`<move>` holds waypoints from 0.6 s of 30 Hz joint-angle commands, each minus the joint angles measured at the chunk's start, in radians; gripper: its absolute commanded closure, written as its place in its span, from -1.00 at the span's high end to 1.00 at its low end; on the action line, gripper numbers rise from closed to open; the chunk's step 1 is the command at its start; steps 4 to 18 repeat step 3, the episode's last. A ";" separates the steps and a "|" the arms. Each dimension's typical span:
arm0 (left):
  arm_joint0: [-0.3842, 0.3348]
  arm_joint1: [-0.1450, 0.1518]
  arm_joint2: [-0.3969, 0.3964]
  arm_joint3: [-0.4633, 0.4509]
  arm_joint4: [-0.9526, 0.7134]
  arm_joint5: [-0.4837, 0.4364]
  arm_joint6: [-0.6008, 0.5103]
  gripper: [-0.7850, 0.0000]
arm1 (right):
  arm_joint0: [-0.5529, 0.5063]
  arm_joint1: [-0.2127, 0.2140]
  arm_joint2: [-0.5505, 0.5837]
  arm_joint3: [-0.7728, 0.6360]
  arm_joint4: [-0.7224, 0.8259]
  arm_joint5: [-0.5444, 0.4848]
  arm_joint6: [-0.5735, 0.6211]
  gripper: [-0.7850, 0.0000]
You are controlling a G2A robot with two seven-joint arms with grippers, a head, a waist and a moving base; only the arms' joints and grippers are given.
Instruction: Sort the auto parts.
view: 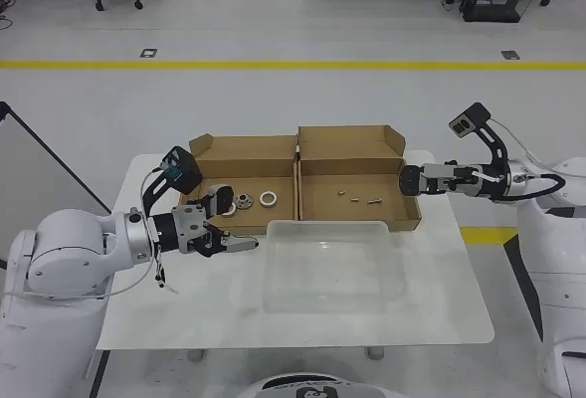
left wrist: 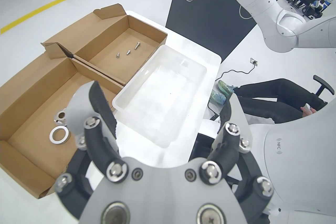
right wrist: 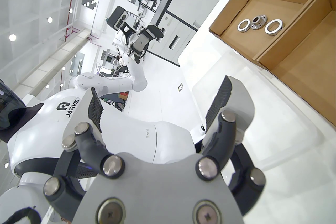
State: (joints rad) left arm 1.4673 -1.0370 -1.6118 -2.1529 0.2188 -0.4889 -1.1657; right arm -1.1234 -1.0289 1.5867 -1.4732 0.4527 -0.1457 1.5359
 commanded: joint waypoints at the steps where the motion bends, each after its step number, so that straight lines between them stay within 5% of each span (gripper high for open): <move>1: 0.000 0.000 0.000 0.000 0.000 0.000 0.000 1.00 | 0.000 0.000 0.000 0.000 0.000 0.000 0.000 1.00; 18: 0.000 0.000 0.000 0.000 0.000 0.000 0.000 1.00 | 0.000 0.000 0.000 0.000 0.000 0.000 0.000 1.00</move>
